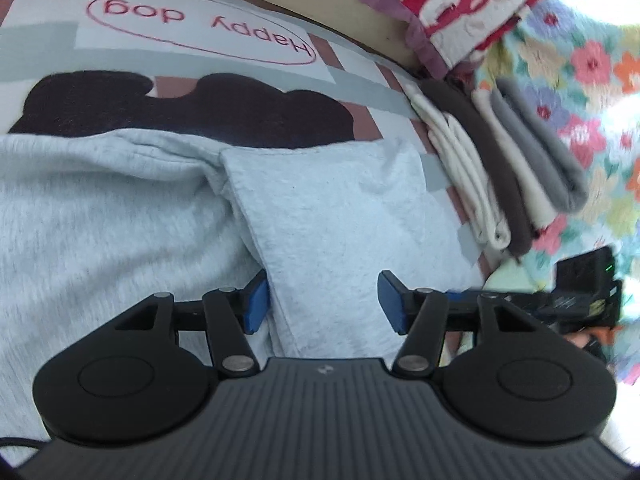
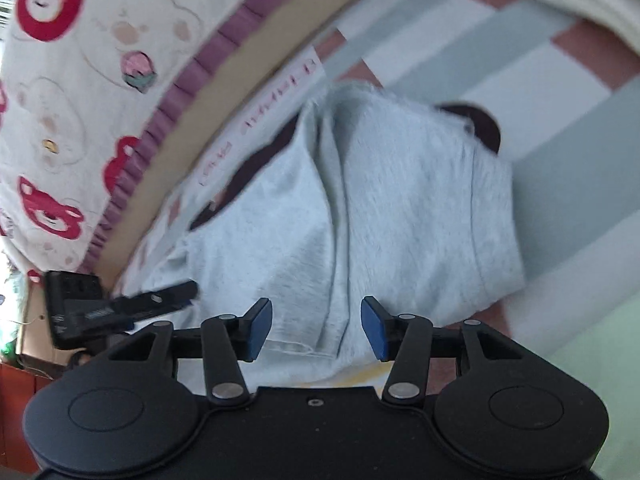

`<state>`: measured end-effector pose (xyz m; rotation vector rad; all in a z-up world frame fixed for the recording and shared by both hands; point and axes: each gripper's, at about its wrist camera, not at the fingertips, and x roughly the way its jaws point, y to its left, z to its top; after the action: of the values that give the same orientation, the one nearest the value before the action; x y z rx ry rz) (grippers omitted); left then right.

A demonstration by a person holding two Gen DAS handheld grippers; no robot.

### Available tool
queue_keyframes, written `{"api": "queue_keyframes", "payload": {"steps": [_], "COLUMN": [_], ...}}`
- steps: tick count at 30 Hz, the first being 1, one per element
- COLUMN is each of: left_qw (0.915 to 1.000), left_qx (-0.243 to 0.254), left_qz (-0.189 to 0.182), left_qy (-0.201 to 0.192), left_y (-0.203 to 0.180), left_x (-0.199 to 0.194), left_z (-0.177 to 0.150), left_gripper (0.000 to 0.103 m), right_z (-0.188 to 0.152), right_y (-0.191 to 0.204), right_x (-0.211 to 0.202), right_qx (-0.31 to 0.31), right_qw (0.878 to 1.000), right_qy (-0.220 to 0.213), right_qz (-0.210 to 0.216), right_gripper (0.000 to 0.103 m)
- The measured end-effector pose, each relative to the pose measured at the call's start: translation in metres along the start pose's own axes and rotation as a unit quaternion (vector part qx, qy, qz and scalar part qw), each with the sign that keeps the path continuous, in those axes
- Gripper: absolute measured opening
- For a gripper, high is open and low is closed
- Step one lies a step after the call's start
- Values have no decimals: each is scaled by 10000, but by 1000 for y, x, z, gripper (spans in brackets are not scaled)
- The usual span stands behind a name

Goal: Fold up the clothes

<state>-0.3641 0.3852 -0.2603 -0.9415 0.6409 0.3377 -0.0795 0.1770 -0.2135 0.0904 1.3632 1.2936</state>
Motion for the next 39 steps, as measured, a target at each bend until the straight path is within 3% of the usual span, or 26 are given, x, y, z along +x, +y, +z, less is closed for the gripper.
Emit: {"api": "queue_keyframes", "payload": {"steps": [4,6,8,9,12,13,15,17,18,20,23,26,29,31,33,36,39], "left_qw": [9998,9996,9993,9992,9985,9982,9977,9973,9971,9969,9956,9938,9958,9945,9921,9915,9908], "left_qx": [-115,-173,-230,-259,-354,-382,-433,-502,-536,-564,-683,-784,-241,135,389,344,299], "left_qz": [38,57,76,85,89,103,154,172,181,214,187,77,143,371,575,706,837], "left_qy": [-135,-203,-270,-304,-413,-448,-497,-504,-508,-505,-608,-790,-877,-967,-1044,-1034,-1023], "left_y": [5,8,11,12,17,19,21,24,25,26,28,29,21,17,16,21,26], "left_x": [-4,-7,-9,-10,-17,-19,-20,-19,-18,-16,-14,-6,8,8,6,-3,-11], "left_z": [3,4,5,6,8,9,11,11,11,10,8,10,17,25,32,37,41], "left_gripper": [55,55,56,56,56,56,57,57,58,58,60,61,52,26,17,10,10], "right_z": [-1,-6,-11,-13,-9,-8,-4,4,7,15,38,71,96,108,114,120,125], "right_y": [14,39,64,73,79,78,70,64,66,66,57,47,37,33,41,54,51], "right_x": [20,28,35,31,1,1,6,11,7,-2,-3,17,43,65,83,83,82], "right_qx": [-265,-1394,-2483,-2713,-2530,-2677,-2801,-2584,-2547,-2411,-1948,-1526,-1293,-1327,-1769,-2288,-2213], "right_qw": [9995,9878,9609,9548,9612,9547,9450,9504,9552,9648,9792,9867,9903,9893,9839,9721,9727], "right_qy": [39,233,415,378,-68,65,454,706,529,144,-158,-211,-134,-157,-124,-511,-701], "right_qz": [-145,-659,-1149,-1152,-1096,-1295,-1625,-1583,-1412,-1038,-548,-516,-484,-583,-200,55,-80], "right_gripper": [58,53,10,10,9,9,11,21,25,52,57,57,57,58,6,8,7]}}
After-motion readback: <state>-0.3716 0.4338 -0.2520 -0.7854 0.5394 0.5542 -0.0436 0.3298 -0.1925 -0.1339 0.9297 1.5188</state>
